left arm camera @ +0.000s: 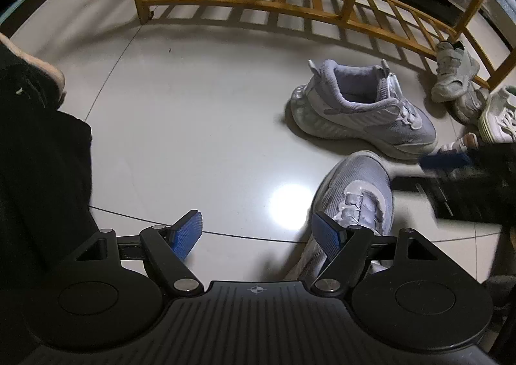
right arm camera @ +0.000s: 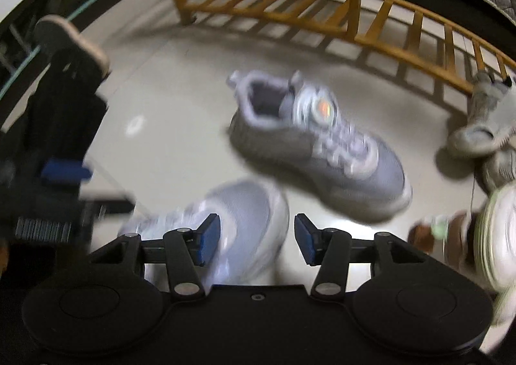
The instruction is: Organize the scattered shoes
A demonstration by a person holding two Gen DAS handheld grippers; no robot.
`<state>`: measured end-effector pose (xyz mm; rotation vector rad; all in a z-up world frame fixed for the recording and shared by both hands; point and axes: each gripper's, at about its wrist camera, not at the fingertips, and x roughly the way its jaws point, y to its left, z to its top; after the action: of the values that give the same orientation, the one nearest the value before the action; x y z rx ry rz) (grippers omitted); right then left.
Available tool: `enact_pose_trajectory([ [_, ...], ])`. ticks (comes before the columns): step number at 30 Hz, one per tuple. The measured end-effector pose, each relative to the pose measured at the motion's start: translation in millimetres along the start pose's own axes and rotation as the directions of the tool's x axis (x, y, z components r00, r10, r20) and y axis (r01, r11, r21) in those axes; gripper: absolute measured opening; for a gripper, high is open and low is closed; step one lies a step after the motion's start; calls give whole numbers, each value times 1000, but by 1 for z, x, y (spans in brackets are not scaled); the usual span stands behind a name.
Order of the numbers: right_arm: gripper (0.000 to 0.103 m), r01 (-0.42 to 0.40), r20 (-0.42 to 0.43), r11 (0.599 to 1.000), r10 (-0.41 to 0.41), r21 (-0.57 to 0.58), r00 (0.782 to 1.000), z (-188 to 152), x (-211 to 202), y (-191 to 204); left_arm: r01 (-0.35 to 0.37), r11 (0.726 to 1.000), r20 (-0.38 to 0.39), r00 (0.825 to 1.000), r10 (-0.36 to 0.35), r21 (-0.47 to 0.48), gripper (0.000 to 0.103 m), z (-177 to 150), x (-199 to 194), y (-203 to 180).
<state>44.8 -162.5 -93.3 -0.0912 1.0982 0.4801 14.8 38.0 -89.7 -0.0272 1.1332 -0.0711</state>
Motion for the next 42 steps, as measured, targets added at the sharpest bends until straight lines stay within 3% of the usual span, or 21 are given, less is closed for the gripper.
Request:
enact_pose_trajectory([
  [7, 54, 24, -42, 999, -23, 33, 999, 16, 43, -4, -23, 998, -6, 1000, 23, 56, 79, -6, -9, -5],
  [11, 54, 35, -69, 999, -33, 36, 997, 13, 46, -8, -38, 991, -30, 999, 42, 126, 79, -9, -11, -10],
  [18, 59, 148, -116, 986, -157, -78, 981, 4, 36, -13, -64, 964, -63, 995, 83, 258, 81, -15, -4, -21],
  [21, 59, 177, -135, 979, -190, -99, 973, -6, 37, -17, -90, 964, -51, 993, 106, 249, 81, -12, 1, -22],
  [28, 59, 144, -145, 989, -148, -39, 978, -27, 34, -28, -114, 969, -60, 990, 130, 217, 78, -5, 11, -12],
  [32, 59, 143, -148, 988, -150, -56, 978, -31, 33, -24, -43, 976, -98, 993, 65, 213, 75, 7, -1, -4],
  [35, 59, 144, -145, 988, -151, -61, 978, -32, 32, -21, -103, 948, -25, 993, 116, 301, 76, 15, -27, -4],
  [42, 60, 151, -146, 987, -159, -63, 976, -31, 32, -18, -160, 911, 56, 987, 151, 379, 76, 36, -69, 12],
])
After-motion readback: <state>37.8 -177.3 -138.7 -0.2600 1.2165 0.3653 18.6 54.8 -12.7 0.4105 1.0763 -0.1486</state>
